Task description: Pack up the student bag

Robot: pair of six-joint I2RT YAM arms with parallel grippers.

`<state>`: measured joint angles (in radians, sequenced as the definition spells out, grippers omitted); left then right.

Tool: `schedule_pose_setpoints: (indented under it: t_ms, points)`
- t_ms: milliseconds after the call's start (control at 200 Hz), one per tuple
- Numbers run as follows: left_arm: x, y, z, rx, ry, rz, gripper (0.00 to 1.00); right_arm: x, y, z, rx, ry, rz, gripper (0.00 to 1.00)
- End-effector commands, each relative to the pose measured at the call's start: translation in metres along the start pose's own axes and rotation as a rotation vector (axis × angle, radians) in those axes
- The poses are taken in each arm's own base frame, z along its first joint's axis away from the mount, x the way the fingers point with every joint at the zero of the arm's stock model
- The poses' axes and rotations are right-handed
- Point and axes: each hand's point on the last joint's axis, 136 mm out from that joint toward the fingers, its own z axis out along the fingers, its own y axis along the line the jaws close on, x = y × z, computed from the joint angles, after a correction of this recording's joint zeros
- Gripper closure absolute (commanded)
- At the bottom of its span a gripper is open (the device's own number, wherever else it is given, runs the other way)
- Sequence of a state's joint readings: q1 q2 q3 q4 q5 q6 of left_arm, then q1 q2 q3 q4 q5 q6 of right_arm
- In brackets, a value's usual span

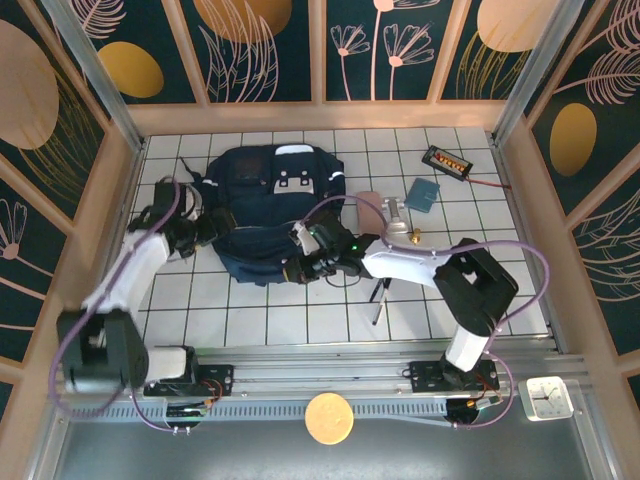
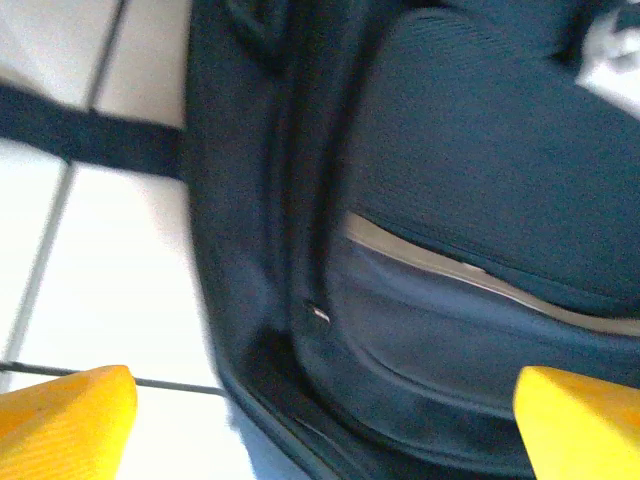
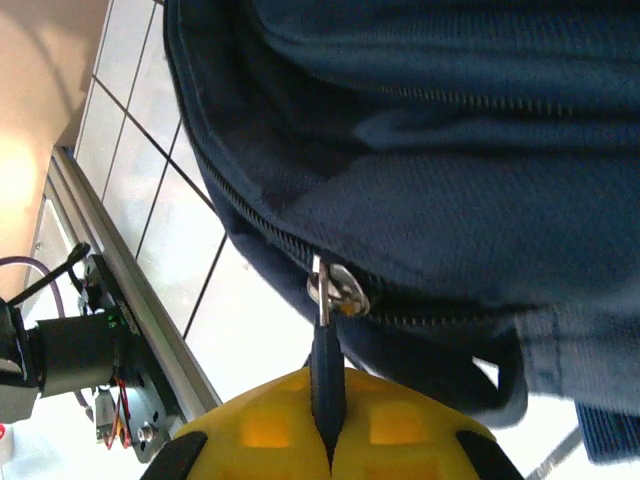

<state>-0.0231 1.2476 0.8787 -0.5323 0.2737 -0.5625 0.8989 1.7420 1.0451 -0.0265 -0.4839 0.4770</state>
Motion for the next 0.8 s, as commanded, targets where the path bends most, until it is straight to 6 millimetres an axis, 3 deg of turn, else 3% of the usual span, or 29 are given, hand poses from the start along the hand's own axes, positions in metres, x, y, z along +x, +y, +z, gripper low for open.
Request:
schedule_pose_setpoints:
  t_ms: [0, 110, 250, 360, 590, 631, 651, 671, 696, 701, 796]
  points:
    - [0.039, -0.022, -0.01, 0.249, 0.038, -0.287, 0.01, -0.022, 0.02, 0.005, -0.072, -0.03, -0.029, 1.0]
    - [0.071, -0.035, -0.01, 0.389, 0.052, -0.483, 0.01, -0.024, 0.025, 0.011, -0.087, -0.014, -0.046, 1.0]
    - [0.096, -0.042, -0.001, 0.458, 0.075, -0.666, 0.01, -0.023, 0.028, 0.014, -0.095, -0.003, -0.058, 1.0]
    - [0.098, -0.035, 0.012, 0.422, 0.059, -0.728, 0.01, -0.02, 0.031, 0.014, -0.099, 0.003, -0.064, 1.0]
    - [0.094, -0.044, 0.039, 0.387, 0.095, -0.714, 0.02, -0.007, 0.039, 0.017, -0.098, 0.015, -0.089, 1.0]
    - [0.096, -0.041, 0.044, 0.371, 0.099, -0.708, 0.16, -0.005, 0.04, 0.018, -0.098, 0.019, -0.087, 1.0]
    - [0.097, -0.04, 0.046, 0.367, 0.102, -0.709, 0.31, -0.004, 0.04, 0.019, -0.098, 0.021, -0.086, 1.0]
    - [0.099, -0.038, 0.048, 0.366, 0.106, -0.709, 0.54, -0.004, 0.04, 0.019, -0.098, 0.022, -0.084, 1.0]
    - [0.102, -0.035, 0.05, 0.357, 0.111, -0.709, 0.97, -0.002, 0.039, 0.02, -0.097, 0.023, -0.082, 1.0]
    - [0.103, -0.035, 0.051, 0.354, 0.112, -0.708, 1.0, -0.002, 0.039, 0.02, -0.096, 0.024, -0.081, 1.0]
    - [0.111, -0.022, 0.052, 0.296, 0.115, -0.662, 1.0, 0.0, 0.029, 0.018, -0.063, 0.028, -0.075, 1.0]
